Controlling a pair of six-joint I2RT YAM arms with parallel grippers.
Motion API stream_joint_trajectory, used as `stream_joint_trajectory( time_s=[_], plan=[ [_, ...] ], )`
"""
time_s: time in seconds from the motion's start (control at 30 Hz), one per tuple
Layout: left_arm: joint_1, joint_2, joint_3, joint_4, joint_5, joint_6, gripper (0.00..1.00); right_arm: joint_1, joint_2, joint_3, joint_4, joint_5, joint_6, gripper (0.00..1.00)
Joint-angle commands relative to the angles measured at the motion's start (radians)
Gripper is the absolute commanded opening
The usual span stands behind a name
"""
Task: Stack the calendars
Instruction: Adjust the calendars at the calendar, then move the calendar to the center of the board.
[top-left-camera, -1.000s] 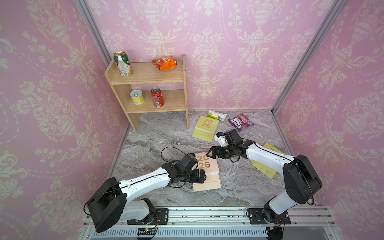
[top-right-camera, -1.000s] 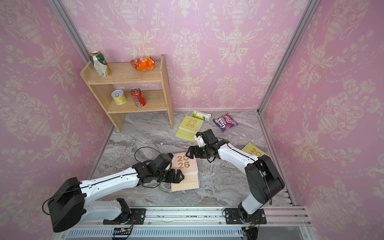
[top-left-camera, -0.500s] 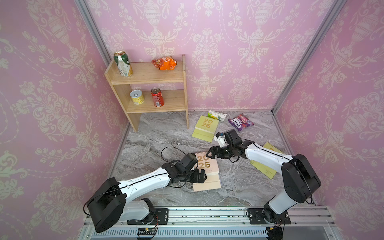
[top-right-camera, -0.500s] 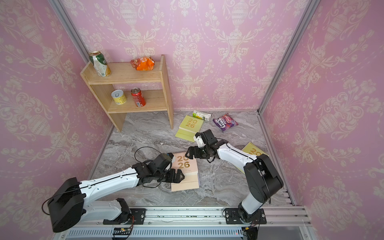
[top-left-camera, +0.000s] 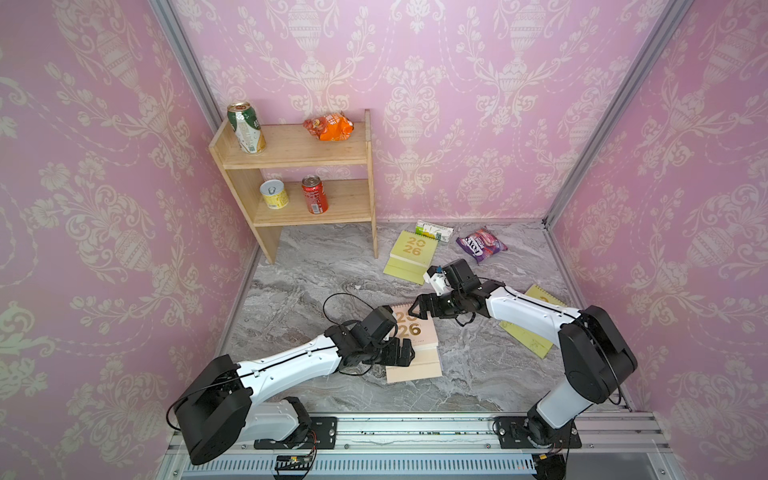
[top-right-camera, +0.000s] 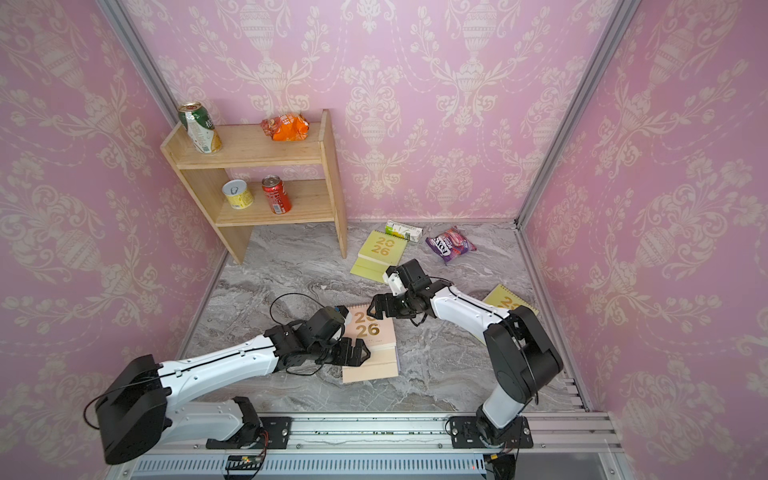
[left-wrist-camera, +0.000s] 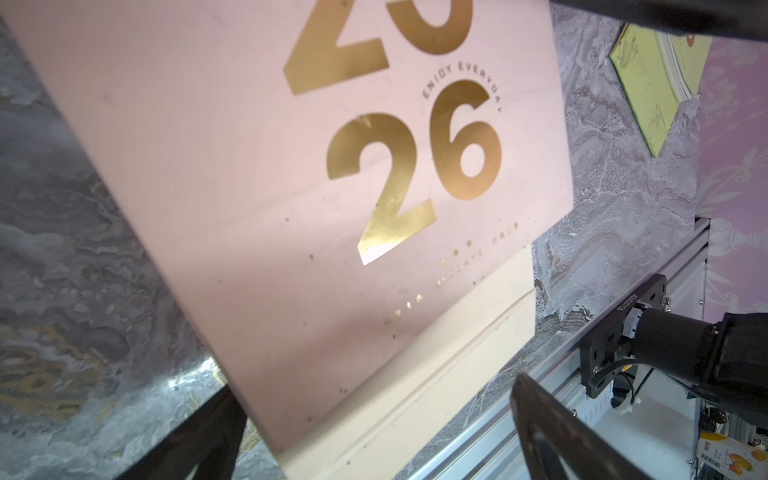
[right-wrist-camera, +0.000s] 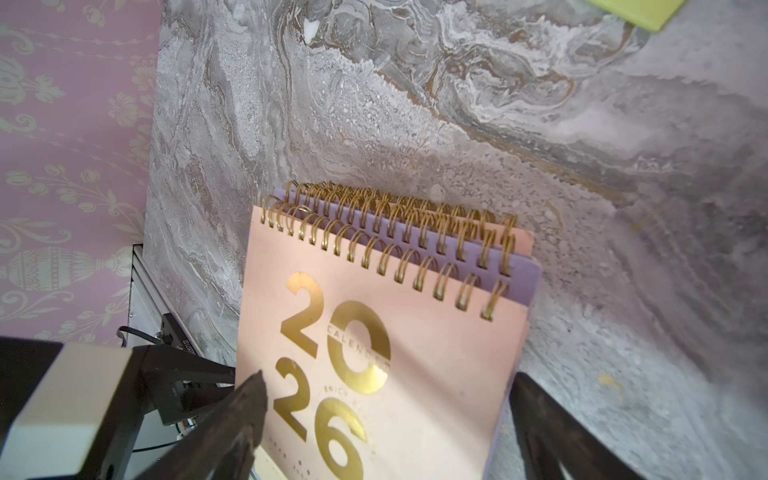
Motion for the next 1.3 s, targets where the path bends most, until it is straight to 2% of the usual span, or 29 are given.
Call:
stream_joint_trajectory(
  time_s=[0.0,0.43,0.63,0.77,0.97,1.1,1.27],
  plan=[
    [-0.008,-0.01,0.03,-0.006,-0.01,-0.019,0.99,0.009,0.023,0.03,0.0,-0.011,0.021,0.92],
    [-0.009,-0.002,0.03,-0.007,-0.02,-0.011,0.99,0.011,0.036,0.056,-0.014,-0.007,0.013,0.92],
    [0.003,-0.032,0.109,-0.108,-0.101,0.059,0.99,-0.01,0.025,0.072,-0.048,0.027,-0.003,0.92],
    [0.069,-0.069,0.174,-0.196,-0.126,0.139,0.99,-0.062,-0.003,0.075,-0.064,0.032,-0.014,0.92],
    [0.212,-0.081,0.246,-0.246,-0.1,0.261,0.99,-0.138,-0.011,0.105,-0.087,0.04,-0.034,0.93],
    [0.292,-0.004,0.341,-0.21,-0.093,0.349,0.99,-0.177,0.023,0.128,-0.077,0.044,-0.033,0.93],
    [0.338,0.169,0.499,-0.146,-0.099,0.445,0.99,-0.215,0.088,0.222,-0.065,0.052,-0.025,0.93]
  ],
)
